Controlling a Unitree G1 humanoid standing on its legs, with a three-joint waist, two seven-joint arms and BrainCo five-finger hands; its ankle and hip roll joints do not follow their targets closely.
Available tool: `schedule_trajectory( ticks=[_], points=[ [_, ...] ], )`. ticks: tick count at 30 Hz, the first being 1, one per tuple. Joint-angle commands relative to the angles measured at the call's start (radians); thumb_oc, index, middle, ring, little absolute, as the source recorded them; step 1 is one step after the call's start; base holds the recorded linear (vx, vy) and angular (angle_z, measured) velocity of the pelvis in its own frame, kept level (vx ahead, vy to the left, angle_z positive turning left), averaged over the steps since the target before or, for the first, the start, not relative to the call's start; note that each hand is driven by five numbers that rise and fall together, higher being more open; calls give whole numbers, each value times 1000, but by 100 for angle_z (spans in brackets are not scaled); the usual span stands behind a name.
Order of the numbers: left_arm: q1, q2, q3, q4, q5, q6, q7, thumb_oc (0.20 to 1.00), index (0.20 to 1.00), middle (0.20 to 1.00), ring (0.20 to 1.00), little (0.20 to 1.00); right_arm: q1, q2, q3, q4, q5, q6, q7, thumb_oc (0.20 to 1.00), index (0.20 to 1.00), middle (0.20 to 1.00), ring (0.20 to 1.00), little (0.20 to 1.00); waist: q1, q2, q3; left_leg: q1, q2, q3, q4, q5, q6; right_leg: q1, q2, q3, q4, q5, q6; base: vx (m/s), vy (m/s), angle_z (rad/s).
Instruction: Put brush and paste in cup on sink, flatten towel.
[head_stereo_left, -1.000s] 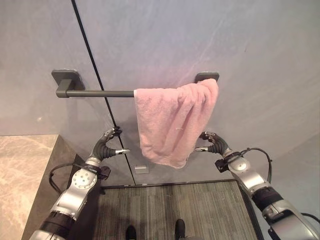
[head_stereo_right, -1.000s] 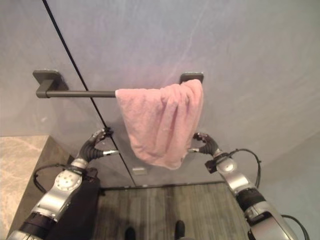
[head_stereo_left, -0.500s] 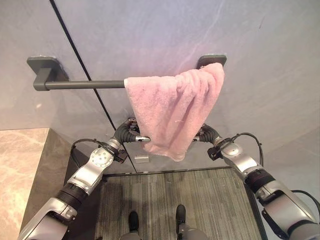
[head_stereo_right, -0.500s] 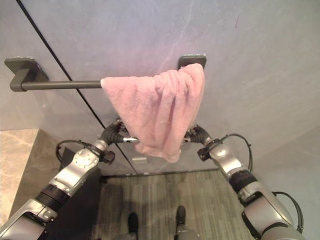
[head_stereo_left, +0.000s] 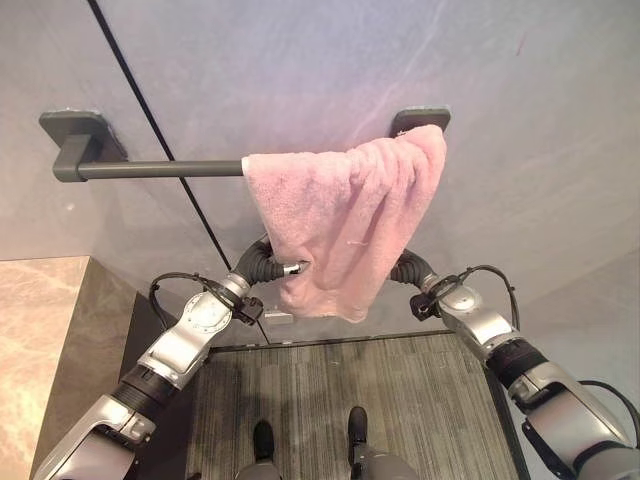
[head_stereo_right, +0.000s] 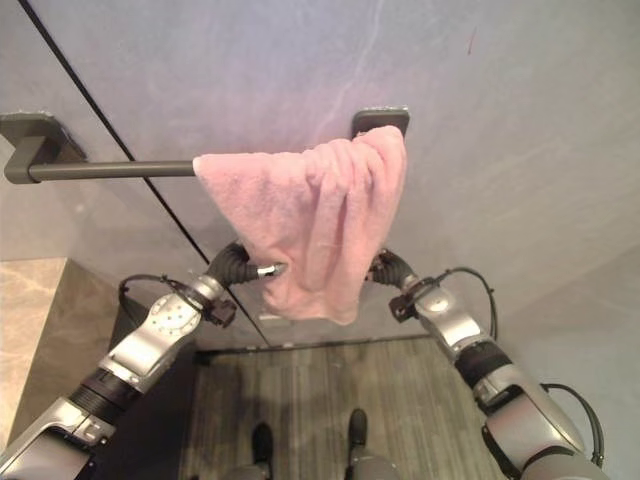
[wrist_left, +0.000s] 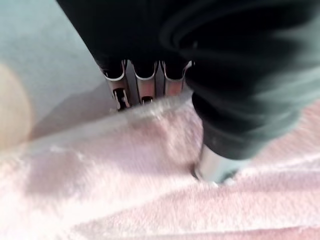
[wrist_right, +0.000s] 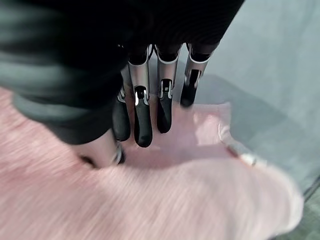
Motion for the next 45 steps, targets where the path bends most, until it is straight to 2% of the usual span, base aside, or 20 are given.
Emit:
schedule_trajectory(
  ticks=[1, 2, 4, 5, 8, 9, 10, 14, 18, 19, 21, 22, 23, 28, 30, 32, 36, 39, 45],
  points=[
    [-23, 17, 55, -28, 5, -55, 15, 200, 200, 200, 200, 200, -36, 29, -95, -91, 35, -83, -17, 200, 200, 200, 200, 200, 27, -21, -49, 48, 21, -14, 4, -45, -14, 84, -89, -42, 4, -59, 97, 12, -5, 3],
    [26, 18, 101, -55, 9, -60, 18, 200, 200, 200, 200, 200, -5, 25, -127, -137, 28, -92, -20, 200, 200, 200, 200, 200, 31, -22, -53, 55, 21, -14, 4, -49, -13, 93, -90, -45, 4, -63, 97, 0, 0, 0],
    [43, 18, 120, -64, 12, -60, 20, 200, 200, 200, 200, 200, 6, 21, -135, -157, 23, -93, -19, 200, 200, 200, 200, 200, 31, -23, -55, 58, 21, -15, 4, -50, -13, 97, -90, -47, 4, -64, 96, 0, 0, 0],
    [87, 23, 179, -104, 21, -69, 31, 200, 200, 200, 200, 200, 32, 8, -167, -225, 20, -102, -16, 200, 200, 200, 200, 200, 36, -25, -57, 61, 22, -16, 4, -52, -13, 101, -90, -51, 4, -68, 96, -6, -3, 3],
    [160, 21, 267, -175, 29, -80, 44, 200, 200, 200, 200, 200, 79, 5, -217, -318, 20, -116, -18, 200, 200, 200, 200, 200, 39, -28, -61, 66, 22, -16, 4, -56, -12, 107, -91, -53, 4, -70, 96, -10, -1, 3],
    [161, 21, 268, -176, 29, -79, 44, 200, 200, 200, 200, 200, 79, 5, -217, -318, 20, -116, -18, 200, 200, 200, 200, 200, 39, -28, -61, 66, 22, -16, 4, -56, -12, 107, -91, -53, 4, -70, 96, 0, 0, 0],
    [200, 14, 317, -214, 19, -90, 50, 200, 200, 200, 200, 200, 103, 12, -240, -367, 38, -130, -11, 200, 200, 200, 200, 200, 44, -30, -62, 67, 23, -17, 4, -57, -12, 110, -92, -56, 4, -72, 95, 0, 0, 0],
    [264, -1, 371, -264, 1, -90, 50, 200, 200, 200, 200, 200, 130, 28, -259, -420, 39, -131, -12, 200, 200, 200, 200, 200, 49, -30, -63, 68, 22, -20, 4, -57, -12, 116, -93, -60, 4, -74, 93, -16, 0, 11],
    [315, -22, 331, -224, -6, -60, 29, 200, 200, 200, 200, 200, 132, 78, -213, -364, 21, -111, -9, 206, 206, 206, 206, 206, 58, -27, -60, 62, 20, -27, 4, -52, -13, 119, -93, -67, 4, -74, 89, -41, -3, 3],
    [317, -33, 304, -199, -16, -47, 18, 200, 200, 200, 200, 200, 124, 95, -194, -330, 8, -98, -17, 250, 250, 250, 250, 250, 61, -25, -58, 60, 20, -29, 4, -49, -13, 119, -93, -70, 4, -73, 88, -46, -3, 4],
    [314, -52, 261, -154, -30, -31, 10, 200, 200, 200, 200, 200, 103, 131, -160, -268, -11, -83, -29, 278, 278, 278, 278, 278, 66, -23, -57, 58, 20, -32, 4, -46, -13, 121, -93, -74, 4, -73, 87, -29, -2, 6],
    [313, -52, 260, -152, -30, -32, 10, 200, 200, 200, 200, 200, 102, 131, -160, -265, -11, -85, -29, 269, 269, 269, 269, 269, 66, -23, -56, 58, 20, -32, 4, -46, -13, 121, -93, -74, 4, -73, 87, -33, -4, 4],
    [302, -79, 218, -109, -54, -18, 8, 200, 200, 200, 200, 200, 72, 173, -133, -199, -39, -77, -61, 225, 225, 225, 225, 225, 72, -19, -52, 54, 21, -34, 4, -41, -13, 122, -93, -77, 4, -72, 87, 0, 0, 0],
    [287, -122, 186, -68, -88, -8, 37, 200, 200, 200, 200, 200, 30, 244, -113, -142, -15, -73, -104, 200, 200, 200, 200, 200, 81, -16, -48, 39, 21, -41, 4, -33, -12, 111, -93, -79, 4, -67, 86, -18, 2, 2],
    [288, -120, 190, -79, -93, -8, 34, 200, 200, 200, 200, 200, 23, 242, -110, -160, -18, -72, -103, 200, 200, 200, 200, 200, 82, -16, -46, 38, 21, -42, 4, -32, -12, 110, -93, -79, 4, -66, 86, -11, 2, 4],
    [294, -109, 216, -112, -98, -16, 39, 200, 200, 200, 200, 200, 12, 237, -107, -212, -4, -77, -95, 269, 269, 269, 269, 269, 85, -19, -47, 39, 23, -41, 4, -33, -13, 111, -93, -81, 4, -67, 86, 14, 3, 4],
    [296, -103, 252, -173, -118, -32, 52, 200, 200, 200, 200, 200, 11, 227, -120, -302, 26, -95, -91, 285, 285, 285, 285, 285, 84, -23, -48, 42, 24, -40, 4, -35, -14, 113, -92, -80, 4, -68, 85, 0, 0, 0],
    [307, -99, 292, -248, -139, -49, 53, 200, 200, 200, 200, 200, 21, 204, -130, -430, 21, -110, -73, 369, 369, 369, 369, 369, 79, -29, -50, 49, 26, -37, 4, -40, -13, 117, -90, -77, 4, -71, 84, 10, -1, -1],
    [348, -108, 348, -332, -189, -71, 47, 200, 200, 200, 200, 200, 46, 157, -160, -566, -10, -125, -57, 423, 423, 423, 423, 423, 76, -36, -51, 57, 26, -35, 4, -44, -12, 123, -92, -76, 4, -75, 86, 5, 6, -3]
  ],
)
